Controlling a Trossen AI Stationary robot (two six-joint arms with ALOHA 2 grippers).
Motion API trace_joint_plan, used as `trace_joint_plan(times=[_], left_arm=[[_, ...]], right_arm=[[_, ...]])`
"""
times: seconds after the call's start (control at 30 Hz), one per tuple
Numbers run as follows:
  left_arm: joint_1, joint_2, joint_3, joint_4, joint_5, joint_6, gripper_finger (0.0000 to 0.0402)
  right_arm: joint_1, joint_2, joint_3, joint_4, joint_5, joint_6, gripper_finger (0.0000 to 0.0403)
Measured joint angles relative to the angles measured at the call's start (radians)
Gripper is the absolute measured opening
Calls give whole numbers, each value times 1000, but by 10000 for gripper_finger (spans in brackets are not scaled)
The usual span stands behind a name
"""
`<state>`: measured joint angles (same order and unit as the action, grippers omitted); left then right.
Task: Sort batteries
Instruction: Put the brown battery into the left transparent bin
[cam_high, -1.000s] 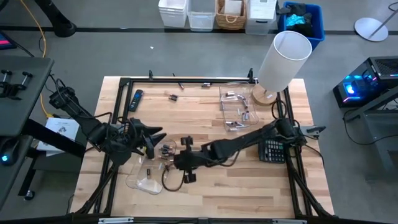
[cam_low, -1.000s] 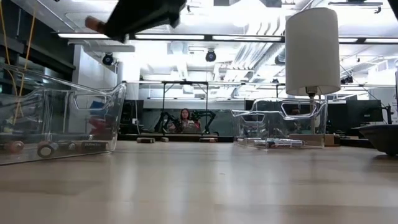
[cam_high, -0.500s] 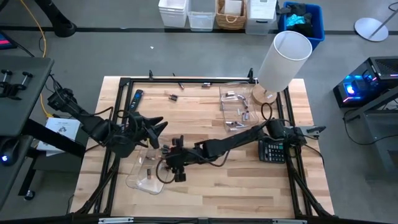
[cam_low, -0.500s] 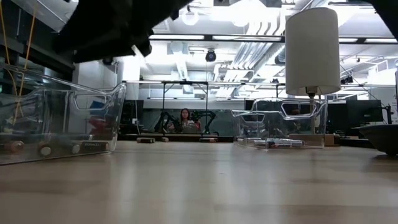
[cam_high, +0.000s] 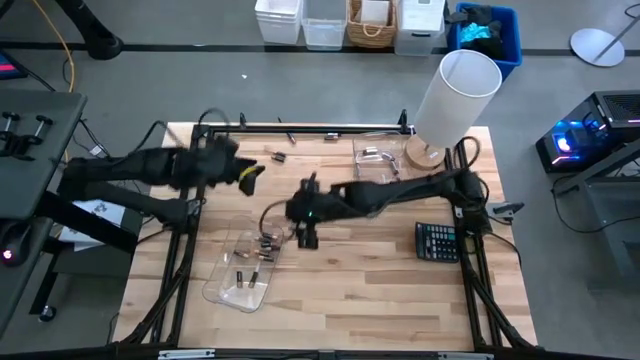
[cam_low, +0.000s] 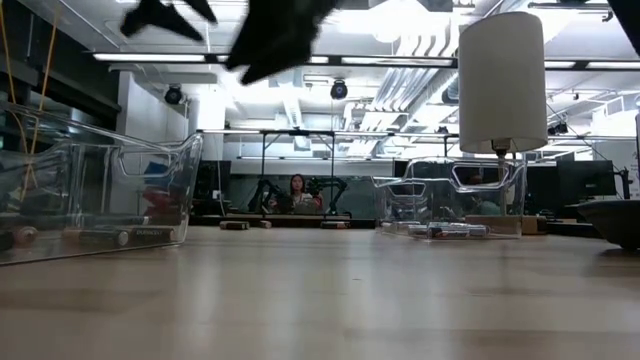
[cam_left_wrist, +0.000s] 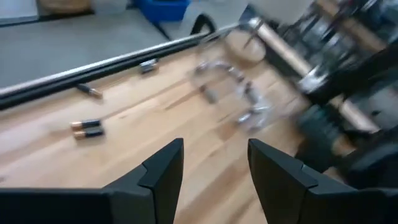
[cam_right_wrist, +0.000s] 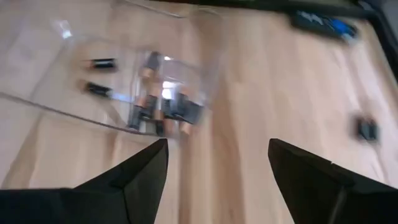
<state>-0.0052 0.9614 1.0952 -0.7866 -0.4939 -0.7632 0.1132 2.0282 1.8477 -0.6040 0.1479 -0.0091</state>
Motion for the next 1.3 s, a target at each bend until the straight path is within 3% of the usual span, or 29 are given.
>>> trace_joint_plan(times=[0.17,0.23,0.37,0.5,0.67,0.8,0.97,1.3], left_arm=[[371,122,-34,25,465,286,170],[478,215,-35,24,576,410,170],[627,425,-11,15,669,603,170],[680,621,51,-43,670,718,170],[676,821,145,-108,502,779,170],[669,933,217,-99,450,826,170],[676,1017,294,-69,384,894,170],[677,1055,306,-109,403,946,170]], right_arm=[[-50,-118,-75,-54,1,112,270],[-59,-149,-116,-63,21,152,270],[-60,-247,-158,-79,106,250,270],[-58,-309,-175,-76,178,376,270],[-51,-331,-177,-54,257,412,270],[-50,-319,-176,-57,263,437,270],[-47,-321,-177,-57,263,454,270],[-49,-319,-177,-100,262,456,270]])
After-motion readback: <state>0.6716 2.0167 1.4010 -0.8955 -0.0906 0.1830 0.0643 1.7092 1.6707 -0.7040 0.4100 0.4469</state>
